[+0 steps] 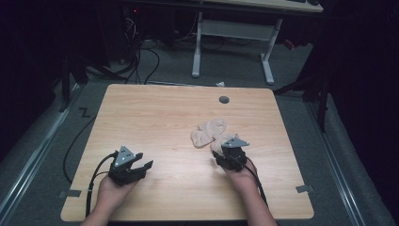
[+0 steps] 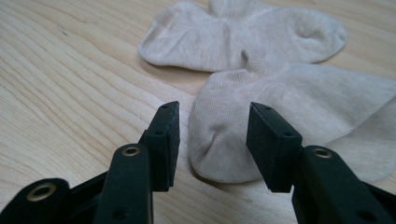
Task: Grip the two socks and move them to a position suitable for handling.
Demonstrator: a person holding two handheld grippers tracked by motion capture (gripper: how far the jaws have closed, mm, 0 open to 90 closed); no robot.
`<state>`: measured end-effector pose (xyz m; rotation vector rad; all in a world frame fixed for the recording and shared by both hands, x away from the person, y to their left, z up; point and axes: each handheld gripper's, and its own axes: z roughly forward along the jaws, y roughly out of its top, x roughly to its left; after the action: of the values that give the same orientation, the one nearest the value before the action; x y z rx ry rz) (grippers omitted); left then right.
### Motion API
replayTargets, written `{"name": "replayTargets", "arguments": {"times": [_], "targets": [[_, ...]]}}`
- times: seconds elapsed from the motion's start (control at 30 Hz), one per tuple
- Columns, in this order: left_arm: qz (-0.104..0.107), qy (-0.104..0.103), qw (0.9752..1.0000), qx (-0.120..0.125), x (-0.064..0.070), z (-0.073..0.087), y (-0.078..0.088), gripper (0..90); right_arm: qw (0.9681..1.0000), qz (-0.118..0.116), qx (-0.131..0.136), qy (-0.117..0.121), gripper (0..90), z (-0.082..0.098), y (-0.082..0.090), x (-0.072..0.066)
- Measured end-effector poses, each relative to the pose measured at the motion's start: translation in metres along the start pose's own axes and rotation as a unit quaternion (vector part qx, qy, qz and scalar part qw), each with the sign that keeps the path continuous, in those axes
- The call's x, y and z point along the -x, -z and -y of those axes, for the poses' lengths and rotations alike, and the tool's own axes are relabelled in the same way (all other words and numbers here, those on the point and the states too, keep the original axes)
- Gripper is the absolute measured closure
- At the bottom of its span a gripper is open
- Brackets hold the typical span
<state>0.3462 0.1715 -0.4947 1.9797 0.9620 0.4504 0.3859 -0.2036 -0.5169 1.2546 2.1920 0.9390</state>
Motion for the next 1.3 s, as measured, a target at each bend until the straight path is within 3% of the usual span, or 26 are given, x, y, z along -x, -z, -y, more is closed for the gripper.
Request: {"name": "replayTargets", "arguments": {"times": [0.5, 0.77, 0.9, 0.93, 1.03, 1.13, 1.3], "targets": [[0.011, 0.005, 0.9999, 0.006, 0.000, -0.003, -0.005, 48.2, 0.9998, 0.004, -0.017, 0.008, 54.5, 0.001, -0.007, -0.006], [0.019, -0.009, 0.9998, 0.007, 0.006, -0.008, -0.009, 48.1, 0.9992, 0.010, -0.036, 0.015, 56.6, -0.001, -0.012, -0.007], [0.021, -0.007, 0.9997, 0.013, 0.006, -0.012, -0.011, 48.1, 0.9990, 0.010, -0.041, 0.013, 65.3, -0.004, -0.014, -0.005], [0.022, -0.007, 0.9996, 0.013, 0.007, -0.013, -0.012, 48.1, 0.9993, 0.015, -0.034, 0.010, 73.0, -0.002, -0.014, -0.005], [0.025, -0.007, 0.9996, 0.008, 0.007, -0.013, -0.019, 48.2, 0.9990, 0.025, -0.032, 0.018, 80.1, 0.000, -0.013, -0.007], [0.021, -0.010, 0.9997, 0.003, 0.007, -0.015, -0.020, 48.2, 0.9988, 0.028, -0.031, 0.025, 82.6, 0.000, -0.011, -0.005], [0.007, -0.026, 0.9996, 0.003, 0.011, -0.019, -0.007, 47.8, 0.9991, 0.027, -0.015, 0.030, 83.2, 0.001, -0.002, -0.002]]}}
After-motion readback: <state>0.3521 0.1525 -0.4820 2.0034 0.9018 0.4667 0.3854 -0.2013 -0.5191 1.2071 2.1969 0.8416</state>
